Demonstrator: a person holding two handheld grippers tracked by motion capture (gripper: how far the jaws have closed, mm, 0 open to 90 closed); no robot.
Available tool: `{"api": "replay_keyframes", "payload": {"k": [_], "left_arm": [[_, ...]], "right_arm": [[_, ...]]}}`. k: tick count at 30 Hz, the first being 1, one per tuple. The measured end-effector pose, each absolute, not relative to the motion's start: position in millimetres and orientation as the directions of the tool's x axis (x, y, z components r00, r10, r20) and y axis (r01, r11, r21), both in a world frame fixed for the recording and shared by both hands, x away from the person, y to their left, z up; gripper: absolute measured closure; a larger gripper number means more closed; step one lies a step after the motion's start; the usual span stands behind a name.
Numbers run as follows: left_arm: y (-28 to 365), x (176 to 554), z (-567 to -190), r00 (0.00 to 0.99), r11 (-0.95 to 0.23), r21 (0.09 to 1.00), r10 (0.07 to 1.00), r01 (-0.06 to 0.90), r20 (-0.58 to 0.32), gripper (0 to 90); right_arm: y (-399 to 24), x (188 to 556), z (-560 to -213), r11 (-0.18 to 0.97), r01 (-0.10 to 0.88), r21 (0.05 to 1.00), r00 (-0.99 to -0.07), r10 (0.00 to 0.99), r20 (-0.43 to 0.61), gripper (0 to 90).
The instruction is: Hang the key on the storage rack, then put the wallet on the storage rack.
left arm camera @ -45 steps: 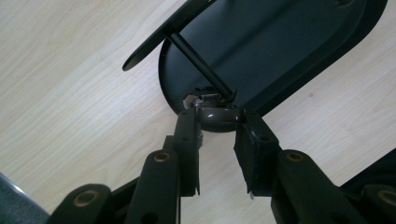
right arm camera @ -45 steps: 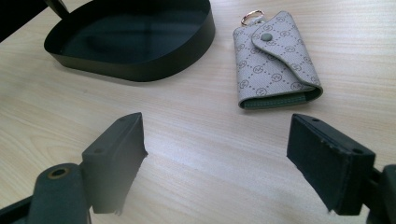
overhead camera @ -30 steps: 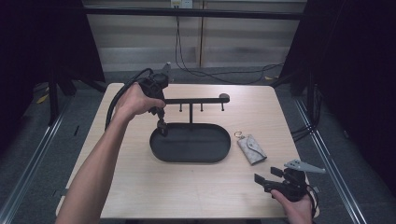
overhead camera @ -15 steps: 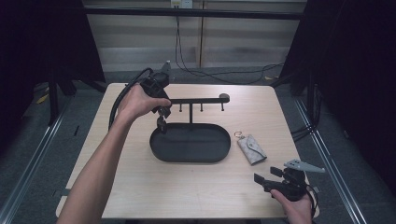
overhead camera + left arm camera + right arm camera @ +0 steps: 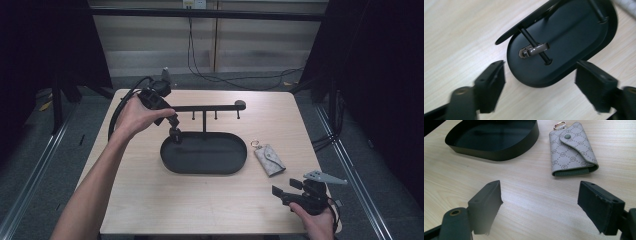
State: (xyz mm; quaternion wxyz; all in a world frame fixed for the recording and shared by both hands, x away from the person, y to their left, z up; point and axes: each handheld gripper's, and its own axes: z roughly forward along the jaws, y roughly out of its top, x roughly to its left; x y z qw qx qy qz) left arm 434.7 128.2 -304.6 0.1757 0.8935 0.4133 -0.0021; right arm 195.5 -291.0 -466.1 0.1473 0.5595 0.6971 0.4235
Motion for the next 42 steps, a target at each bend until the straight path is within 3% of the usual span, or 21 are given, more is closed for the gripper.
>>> {"api": "replay_keyframes", "payload": {"k": [10,22,27,31,42], "left_arm": [[153,416,-308,0.706,-0.593,0.432,0.687,0.680,-0.168,17.0],[161,389,-331,0.760,-0.641,0.499,0.648,0.583,-0.057,17.4],[173,378,-341,0.747,-0.601,0.544,0.660,0.585,-0.074,18.4],[185,363,-346,0.721,-0.496,0.639,0.680,0.588,-0.136,20.7],[207,328,-355,0.735,-0.491,0.684,0.670,0.540,-0.100,21.4]], "right_arm": [[-291,196,-466,0.016,0.656,0.755,-0.330,0.905,0.268,19.1],[-291,196,-466,0.007,0.660,0.752,-0.323,0.906,0.274,19.0],[-290,199,-468,0.010,0.664,0.748,-0.323,0.906,0.274,18.9],[-290,197,-467,0.008,0.662,0.750,-0.321,0.906,0.274,18.9],[-291,197,-467,0.000,0.659,0.752,-0.310,0.911,0.271,16.2]]}}
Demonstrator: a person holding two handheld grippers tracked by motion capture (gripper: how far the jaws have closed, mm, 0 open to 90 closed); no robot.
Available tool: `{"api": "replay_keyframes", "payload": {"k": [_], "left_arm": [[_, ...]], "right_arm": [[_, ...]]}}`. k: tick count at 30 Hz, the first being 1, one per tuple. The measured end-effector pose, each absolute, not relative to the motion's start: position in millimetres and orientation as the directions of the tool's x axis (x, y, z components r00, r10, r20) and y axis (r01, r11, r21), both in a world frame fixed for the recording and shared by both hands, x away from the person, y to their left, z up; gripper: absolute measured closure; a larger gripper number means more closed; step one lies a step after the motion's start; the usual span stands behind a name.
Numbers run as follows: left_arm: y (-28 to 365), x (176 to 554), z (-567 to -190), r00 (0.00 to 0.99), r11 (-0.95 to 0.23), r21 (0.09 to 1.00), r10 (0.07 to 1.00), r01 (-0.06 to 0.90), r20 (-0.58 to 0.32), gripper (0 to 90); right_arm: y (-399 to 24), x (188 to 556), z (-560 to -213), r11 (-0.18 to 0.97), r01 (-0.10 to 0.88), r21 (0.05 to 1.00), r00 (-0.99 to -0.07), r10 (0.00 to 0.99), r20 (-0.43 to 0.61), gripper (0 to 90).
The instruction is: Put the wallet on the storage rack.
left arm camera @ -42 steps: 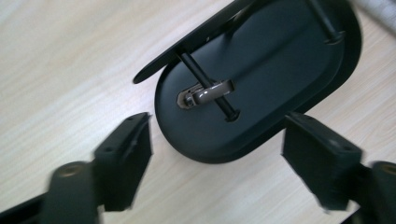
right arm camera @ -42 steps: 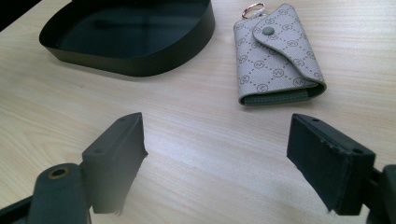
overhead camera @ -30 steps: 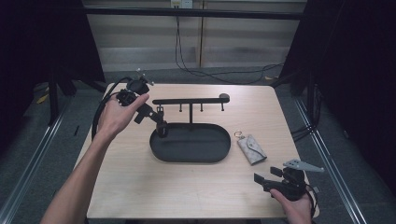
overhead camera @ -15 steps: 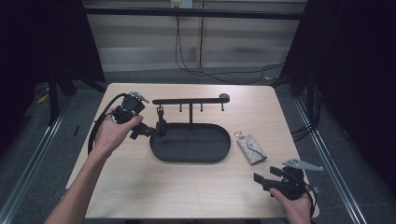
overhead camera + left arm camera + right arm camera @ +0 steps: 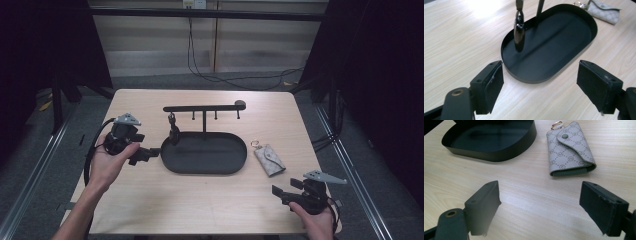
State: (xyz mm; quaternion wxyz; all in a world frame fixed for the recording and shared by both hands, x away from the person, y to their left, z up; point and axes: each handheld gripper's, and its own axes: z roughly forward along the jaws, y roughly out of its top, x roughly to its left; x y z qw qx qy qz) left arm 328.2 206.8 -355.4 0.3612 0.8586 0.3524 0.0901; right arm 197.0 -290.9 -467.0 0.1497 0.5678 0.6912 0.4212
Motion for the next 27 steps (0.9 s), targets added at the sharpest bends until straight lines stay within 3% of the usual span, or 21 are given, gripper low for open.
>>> {"api": "replay_keyframes", "payload": {"k": [6,21,27], "left_arm": [[219,311,-374,0.721,-0.458,0.680,0.676,0.572,-0.151,21.4],[245,266,-424,0.705,-0.409,0.696,0.681,0.591,-0.198,20.0],[243,244,-432,0.708,-0.385,0.709,0.669,0.590,-0.225,19.4]], "right_arm": [[-290,195,-465,-0.001,0.646,0.763,-0.320,0.908,0.271,21.5],[-292,201,-458,-0.031,0.672,0.740,-0.291,0.907,0.303,16.2],[-280,208,-444,0.007,0.656,0.755,-0.334,0.899,0.282,14.3]]}}
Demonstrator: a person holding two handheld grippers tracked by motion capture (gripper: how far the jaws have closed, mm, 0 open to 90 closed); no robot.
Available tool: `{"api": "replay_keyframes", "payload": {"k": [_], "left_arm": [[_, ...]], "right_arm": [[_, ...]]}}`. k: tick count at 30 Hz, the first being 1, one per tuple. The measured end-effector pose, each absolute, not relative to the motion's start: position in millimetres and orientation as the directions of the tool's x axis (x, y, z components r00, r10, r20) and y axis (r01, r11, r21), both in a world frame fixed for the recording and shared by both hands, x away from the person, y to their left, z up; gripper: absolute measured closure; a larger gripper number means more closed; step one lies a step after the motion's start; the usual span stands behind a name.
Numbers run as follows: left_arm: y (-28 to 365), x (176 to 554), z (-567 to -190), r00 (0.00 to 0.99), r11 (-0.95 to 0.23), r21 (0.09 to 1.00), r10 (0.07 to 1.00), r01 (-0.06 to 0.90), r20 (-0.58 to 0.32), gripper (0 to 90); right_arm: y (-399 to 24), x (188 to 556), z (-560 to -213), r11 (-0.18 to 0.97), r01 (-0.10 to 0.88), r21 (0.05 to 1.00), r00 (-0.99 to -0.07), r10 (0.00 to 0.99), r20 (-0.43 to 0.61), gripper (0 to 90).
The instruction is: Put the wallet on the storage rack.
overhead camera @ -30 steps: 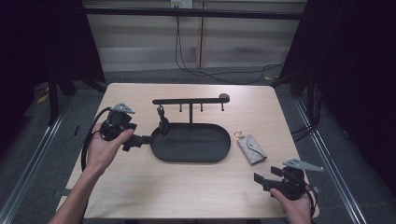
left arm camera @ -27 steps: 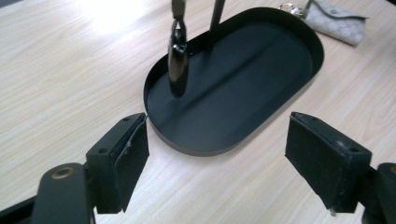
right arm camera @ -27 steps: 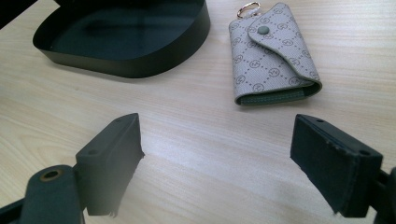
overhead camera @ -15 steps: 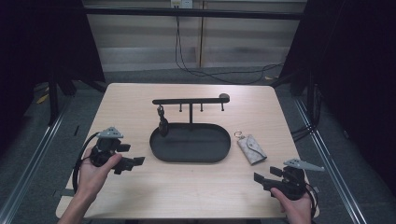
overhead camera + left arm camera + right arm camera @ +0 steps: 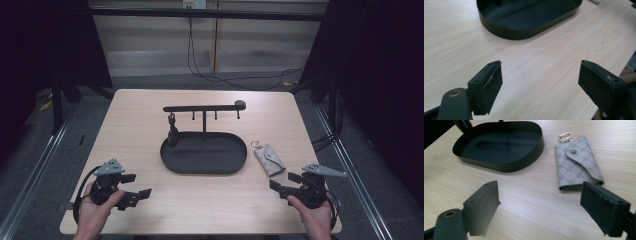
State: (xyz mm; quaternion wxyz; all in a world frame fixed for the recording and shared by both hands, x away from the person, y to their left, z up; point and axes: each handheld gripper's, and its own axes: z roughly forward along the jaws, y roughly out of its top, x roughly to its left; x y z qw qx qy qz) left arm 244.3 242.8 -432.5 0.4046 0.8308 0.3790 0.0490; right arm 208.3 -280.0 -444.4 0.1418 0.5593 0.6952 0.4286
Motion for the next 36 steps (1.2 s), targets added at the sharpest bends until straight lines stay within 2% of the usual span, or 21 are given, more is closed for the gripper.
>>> {"api": "replay_keyframes", "payload": {"k": [6,10,16,18,24,30,36], "left_arm": [[242,237,-454,0.679,-0.355,0.683,0.678,0.638,-0.282,17.0],[237,235,-459,0.691,-0.379,0.670,0.667,0.638,-0.280,17.3],[246,230,-459,0.682,-0.344,0.704,0.679,0.622,-0.271,17.5],[247,231,-461,0.678,-0.320,0.710,0.673,0.627,-0.295,16.0],[246,235,-465,0.700,-0.364,0.696,0.658,0.619,-0.279,17.4],[258,239,-463,0.669,-0.309,0.714,0.684,0.628,-0.292,17.6],[254,236,-462,0.688,-0.321,0.728,0.671,0.606,-0.277,17.5]], "right_arm": [[-278,222,-447,0.020,0.677,0.736,-0.328,0.903,0.277,14.2],[-281,228,-444,0.009,0.675,0.737,-0.307,0.913,0.270,14.2],[-289,239,-437,0.005,0.680,0.733,-0.306,0.911,0.278,14.6],[-289,244,-435,0.009,0.686,0.727,-0.300,0.915,0.271,15.5],[-281,264,-425,0.059,0.748,0.661,-0.281,0.931,0.235,16.4],[-279,280,-420,0.057,0.769,0.636,-0.264,0.935,0.235,18.3],[-275,292,-417,0.084,0.790,0.608,-0.274,0.935,0.226,19.1]]}}
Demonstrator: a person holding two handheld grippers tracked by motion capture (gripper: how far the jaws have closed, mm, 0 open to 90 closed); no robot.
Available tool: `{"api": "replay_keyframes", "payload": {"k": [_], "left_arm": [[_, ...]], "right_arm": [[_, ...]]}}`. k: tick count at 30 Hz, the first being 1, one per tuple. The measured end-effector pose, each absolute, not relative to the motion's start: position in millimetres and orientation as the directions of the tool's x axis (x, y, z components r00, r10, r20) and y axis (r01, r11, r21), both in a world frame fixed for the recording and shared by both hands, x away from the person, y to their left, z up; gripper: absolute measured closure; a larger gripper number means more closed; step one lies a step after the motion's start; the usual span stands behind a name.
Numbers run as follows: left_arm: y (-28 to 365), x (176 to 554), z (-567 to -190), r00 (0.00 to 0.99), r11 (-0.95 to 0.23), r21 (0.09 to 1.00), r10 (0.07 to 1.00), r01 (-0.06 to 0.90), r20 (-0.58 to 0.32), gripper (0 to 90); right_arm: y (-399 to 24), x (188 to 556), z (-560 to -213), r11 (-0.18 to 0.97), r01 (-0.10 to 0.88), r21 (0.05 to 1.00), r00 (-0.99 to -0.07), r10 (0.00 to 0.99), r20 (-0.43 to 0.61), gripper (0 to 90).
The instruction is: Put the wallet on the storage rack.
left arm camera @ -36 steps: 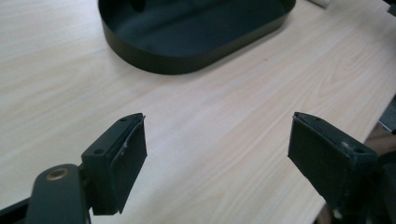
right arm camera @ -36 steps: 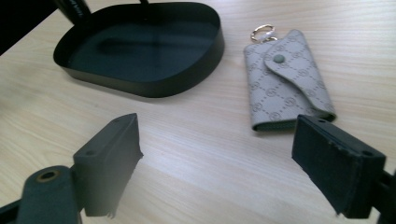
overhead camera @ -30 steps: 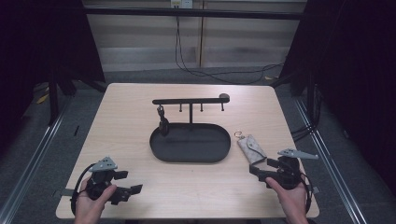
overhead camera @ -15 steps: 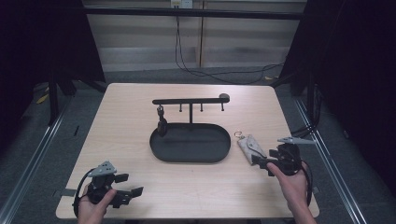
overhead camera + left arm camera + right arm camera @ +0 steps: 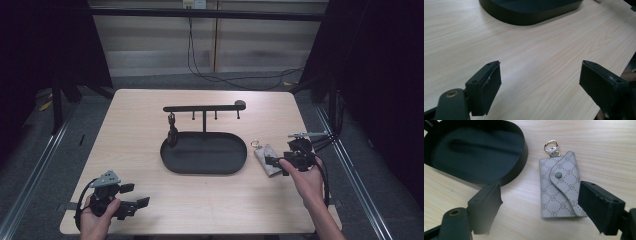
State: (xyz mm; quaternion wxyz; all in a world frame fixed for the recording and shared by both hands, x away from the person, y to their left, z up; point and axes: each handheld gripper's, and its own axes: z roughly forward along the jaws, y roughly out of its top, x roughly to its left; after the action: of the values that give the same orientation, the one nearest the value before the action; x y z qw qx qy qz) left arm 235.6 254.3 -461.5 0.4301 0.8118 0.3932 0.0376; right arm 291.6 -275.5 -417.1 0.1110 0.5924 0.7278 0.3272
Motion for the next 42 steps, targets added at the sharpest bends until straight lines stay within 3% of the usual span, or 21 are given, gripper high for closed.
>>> {"api": "replay_keyframes", "payload": {"k": [12,29,42], "left_arm": [[253,233,-461,0.714,-0.348,0.736,0.652,0.580,-0.255,18.6],[251,233,-462,0.721,-0.363,0.726,0.642,0.585,-0.261,19.4],[251,233,-462,0.722,-0.370,0.720,0.641,0.588,-0.260,19.4]], "right_arm": [[-272,313,-415,0.099,0.826,0.555,-0.281,0.925,0.254,22.9],[-264,347,-423,0.208,0.898,0.387,-0.296,0.937,0.184,22.3],[-268,365,-444,0.211,0.931,0.298,-0.268,0.949,0.167,23.0]]}}
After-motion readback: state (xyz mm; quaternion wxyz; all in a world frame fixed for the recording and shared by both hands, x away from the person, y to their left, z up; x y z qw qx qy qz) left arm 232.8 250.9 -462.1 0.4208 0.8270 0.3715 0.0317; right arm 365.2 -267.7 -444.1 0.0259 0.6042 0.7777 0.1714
